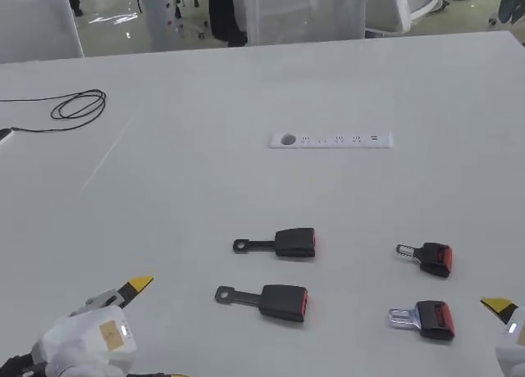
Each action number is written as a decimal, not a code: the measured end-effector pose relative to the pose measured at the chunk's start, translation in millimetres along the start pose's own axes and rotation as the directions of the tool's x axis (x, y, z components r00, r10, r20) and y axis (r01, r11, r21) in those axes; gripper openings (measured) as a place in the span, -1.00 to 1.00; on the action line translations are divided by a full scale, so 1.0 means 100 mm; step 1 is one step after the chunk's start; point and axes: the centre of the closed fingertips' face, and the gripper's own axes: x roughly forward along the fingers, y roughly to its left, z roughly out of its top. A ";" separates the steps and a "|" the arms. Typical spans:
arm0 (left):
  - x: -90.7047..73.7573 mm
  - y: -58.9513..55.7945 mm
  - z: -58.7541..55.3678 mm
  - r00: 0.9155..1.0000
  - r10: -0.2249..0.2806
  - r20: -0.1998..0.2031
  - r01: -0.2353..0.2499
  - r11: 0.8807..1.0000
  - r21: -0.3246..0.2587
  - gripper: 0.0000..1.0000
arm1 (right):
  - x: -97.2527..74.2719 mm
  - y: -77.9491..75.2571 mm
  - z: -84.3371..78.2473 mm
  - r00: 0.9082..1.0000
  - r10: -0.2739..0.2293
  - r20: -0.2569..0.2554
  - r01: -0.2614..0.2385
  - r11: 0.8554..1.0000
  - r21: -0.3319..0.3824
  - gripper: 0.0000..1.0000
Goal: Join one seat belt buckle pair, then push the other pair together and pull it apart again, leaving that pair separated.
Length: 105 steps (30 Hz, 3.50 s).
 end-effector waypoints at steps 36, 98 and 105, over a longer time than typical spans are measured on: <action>0.98 -0.39 0.60 0.936 -0.346 -0.073 0.352 0.892 0.285 0.29 | 0.18 -0.33 0.03 0.990 0.136 -0.034 -0.140 0.954 -0.264 0.04; 1.52 -0.57 0.62 0.786 -0.551 -0.280 0.618 0.708 0.342 -0.37 | 0.74 -0.43 -0.26 0.899 0.369 -0.237 -0.424 0.867 -0.260 -0.30; 1.52 -0.56 0.62 0.784 -0.548 -0.291 0.620 0.709 0.337 -0.37 | 0.74 -0.42 -0.25 0.902 0.356 -0.245 -0.414 0.874 -0.254 -0.30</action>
